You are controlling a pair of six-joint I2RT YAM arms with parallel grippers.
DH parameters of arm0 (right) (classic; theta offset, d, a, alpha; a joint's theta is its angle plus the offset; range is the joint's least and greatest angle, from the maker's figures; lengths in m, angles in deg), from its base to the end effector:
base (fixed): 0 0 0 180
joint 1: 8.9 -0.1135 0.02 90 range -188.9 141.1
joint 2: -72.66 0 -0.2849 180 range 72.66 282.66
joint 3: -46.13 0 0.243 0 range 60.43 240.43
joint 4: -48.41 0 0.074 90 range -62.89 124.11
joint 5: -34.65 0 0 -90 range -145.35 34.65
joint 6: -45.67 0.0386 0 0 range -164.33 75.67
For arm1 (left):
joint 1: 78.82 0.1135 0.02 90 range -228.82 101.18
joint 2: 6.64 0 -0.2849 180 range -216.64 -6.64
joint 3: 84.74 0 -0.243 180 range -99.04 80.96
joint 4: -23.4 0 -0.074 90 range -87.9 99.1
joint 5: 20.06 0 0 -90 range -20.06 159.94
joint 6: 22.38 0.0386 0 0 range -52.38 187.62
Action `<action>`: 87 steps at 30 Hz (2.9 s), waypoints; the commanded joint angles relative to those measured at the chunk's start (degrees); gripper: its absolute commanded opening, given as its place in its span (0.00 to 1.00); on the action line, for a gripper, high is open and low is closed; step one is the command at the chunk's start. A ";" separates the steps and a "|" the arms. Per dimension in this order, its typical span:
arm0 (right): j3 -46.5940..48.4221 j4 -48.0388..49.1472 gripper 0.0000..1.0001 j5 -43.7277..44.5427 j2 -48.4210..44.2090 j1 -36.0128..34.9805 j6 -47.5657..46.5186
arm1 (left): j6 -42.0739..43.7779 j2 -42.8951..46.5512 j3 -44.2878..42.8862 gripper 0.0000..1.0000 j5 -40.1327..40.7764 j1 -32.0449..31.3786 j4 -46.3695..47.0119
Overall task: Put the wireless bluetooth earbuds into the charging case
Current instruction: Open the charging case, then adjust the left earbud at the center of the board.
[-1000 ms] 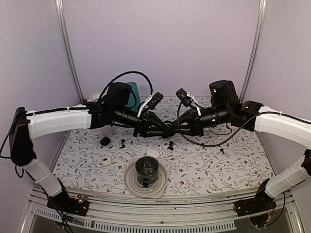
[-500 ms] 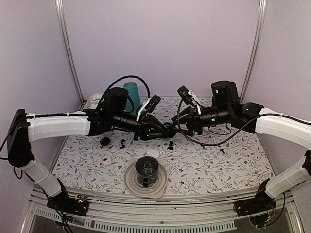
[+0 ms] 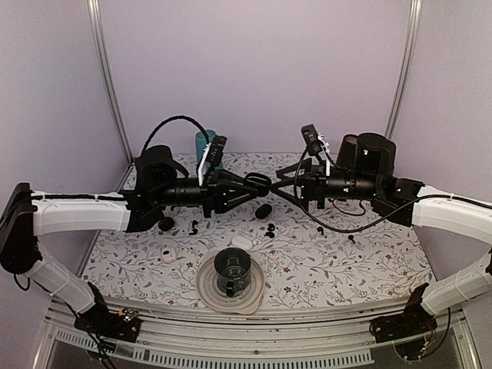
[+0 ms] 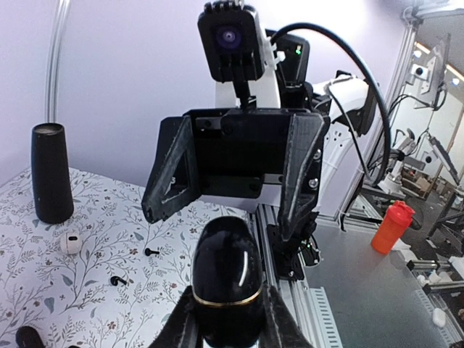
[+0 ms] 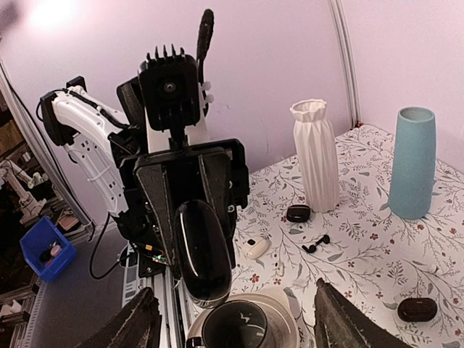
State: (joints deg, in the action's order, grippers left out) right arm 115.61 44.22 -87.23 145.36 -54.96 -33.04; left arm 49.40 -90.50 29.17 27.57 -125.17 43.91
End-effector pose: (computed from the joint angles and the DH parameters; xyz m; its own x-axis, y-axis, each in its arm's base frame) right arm 0.1822 0.2185 0.3581 -0.2786 -0.0495 -0.9591 -0.9385 0.2262 0.2609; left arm 0.2044 -0.2519 0.3275 -0.2811 -0.0400 -0.9588 0.9594 0.0109 -0.2817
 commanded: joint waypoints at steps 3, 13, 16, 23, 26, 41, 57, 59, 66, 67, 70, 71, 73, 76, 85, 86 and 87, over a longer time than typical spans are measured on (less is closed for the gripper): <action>0.67 11.41 0.73 -2.39 1.88 0.06 4.82 | -6.26 1.37 1.91 0.00 3.13 0.46 11.91; 3.00 12.72 0.73 -1.70 4.12 -0.05 4.80 | -6.91 1.83 1.44 0.00 2.73 0.42 12.74; 3.49 12.66 0.73 -0.38 4.61 0.00 5.37 | -6.69 1.74 1.58 0.00 1.90 0.42 12.83; 4.16 11.34 0.73 5.16 4.98 0.05 6.45 | -5.54 2.45 1.98 0.00 -1.20 0.44 12.88; 4.83 10.26 0.73 7.36 5.07 0.07 6.60 | -5.22 2.82 2.26 0.00 -2.11 0.39 13.03; 7.52 8.09 0.74 5.11 6.20 0.33 6.97 | -3.72 3.98 3.46 0.00 1.69 0.75 11.11; 6.12 1.23 0.76 11.80 2.23 2.88 8.81 | -4.27 7.74 7.71 0.00 10.26 3.09 11.82; 5.70 -1.63 0.76 14.14 1.72 4.24 9.38 | -4.19 8.33 8.15 0.00 10.52 3.29 12.07; -0.14 -6.83 0.73 19.57 -0.90 8.88 12.11 | -3.91 9.36 8.55 0.00 10.73 3.93 12.07; -0.75 -7.90 0.72 21.16 -1.16 9.06 12.33 | -3.85 9.45 8.55 0.00 10.73 3.90 12.04; -2.89 -11.48 0.68 24.75 -1.24 10.52 13.56 | -3.75 9.78 8.62 0.00 10.71 4.16 11.92; -3.61 -12.51 0.68 25.18 -1.10 11.22 14.02 | -3.75 9.84 8.63 0.00 10.66 4.20 11.83; -5.36 -13.92 0.64 25.44 -0.45 13.18 15.82 | -3.67 9.94 8.62 0.00 10.56 4.34 11.69; -8.50 -14.34 0.57 24.82 0.20 15.77 17.56 | -3.69 10.16 8.61 0.00 10.47 4.45 11.64; -10.35 -15.55 0.53 19.55 9.22 21.22 17.98 | -3.41 10.95 8.46 0.00 10.44 4.53 10.43; -10.39 -15.58 0.52 18.75 10.14 21.66 18.04 | -3.32 11.10 8.46 0.00 10.51 4.62 10.26; -10.36 -15.58 0.52 18.22 11.04 21.89 18.23 | -3.32 11.23 8.53 0.00 10.57 4.60 10.09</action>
State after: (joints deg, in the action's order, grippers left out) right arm 105.75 29.77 -65.61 153.21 -34.53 -15.55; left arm 45.14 -81.10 37.52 37.69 -121.28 54.22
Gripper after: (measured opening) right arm 0.526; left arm 0.225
